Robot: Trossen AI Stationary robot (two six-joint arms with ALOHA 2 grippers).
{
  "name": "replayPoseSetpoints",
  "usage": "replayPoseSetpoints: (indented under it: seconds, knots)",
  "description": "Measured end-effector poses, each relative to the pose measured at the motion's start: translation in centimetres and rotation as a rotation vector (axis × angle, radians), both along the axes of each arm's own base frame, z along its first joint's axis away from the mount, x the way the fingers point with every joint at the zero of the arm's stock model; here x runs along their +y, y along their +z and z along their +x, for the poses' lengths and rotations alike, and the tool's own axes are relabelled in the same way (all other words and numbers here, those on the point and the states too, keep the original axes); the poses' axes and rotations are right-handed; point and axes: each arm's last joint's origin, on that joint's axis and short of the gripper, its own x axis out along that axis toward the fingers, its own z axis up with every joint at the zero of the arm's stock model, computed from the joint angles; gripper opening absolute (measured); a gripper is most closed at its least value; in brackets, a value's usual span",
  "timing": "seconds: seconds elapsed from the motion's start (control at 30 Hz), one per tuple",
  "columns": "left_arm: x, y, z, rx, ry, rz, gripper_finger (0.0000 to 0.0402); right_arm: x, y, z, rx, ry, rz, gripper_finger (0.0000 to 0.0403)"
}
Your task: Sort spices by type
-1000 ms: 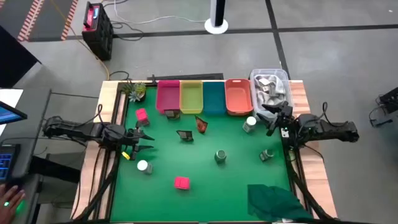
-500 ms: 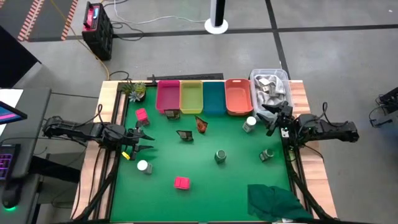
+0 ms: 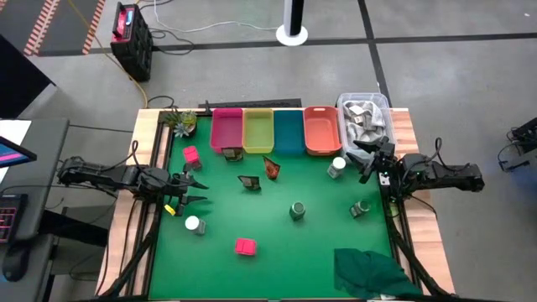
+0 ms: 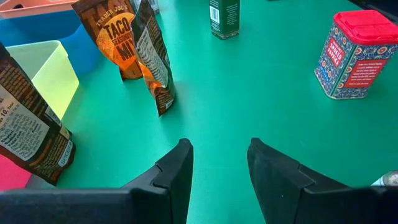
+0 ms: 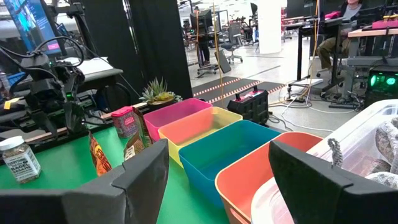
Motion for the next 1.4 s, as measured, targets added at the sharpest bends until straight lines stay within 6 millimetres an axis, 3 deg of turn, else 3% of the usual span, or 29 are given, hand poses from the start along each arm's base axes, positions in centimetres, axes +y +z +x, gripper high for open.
replayPoseSetpoints:
  seconds: [0.5, 0.77, 0.97, 1.1, 1.4]
  knots:
    - [0.0, 0.0, 0.0, 0.000, -0.001, 0.003, 0.0142, 0.0, 0.0, 0.0, 0.000, 0.000, -0.001, 0.0301]
    - [0.1, 0.6, 0.3, -0.071, -0.062, 0.275, 0.0142, 0.0, 0.0, 0.0, 0.001, 0.000, -0.001, 0.0301]
    - [0.0, 2.3, 0.7, -0.261, 0.017, 0.035, 0.0142, 0.0, 0.0, 0.0, 0.002, 0.000, -0.003, 0.0301]
    - [0.0, 2.6, 0.8, -0.296, 0.074, -0.170, 0.0142, 0.0, 0.0, 0.0, 0.001, 0.000, -0.003, 0.0301]
    - [0.2, 3.1, 0.8, -0.346, 0.160, -0.217, 0.0142, 0.0, 0.2, 0.0, -0.150, 0.000, 0.198, 0.0301]
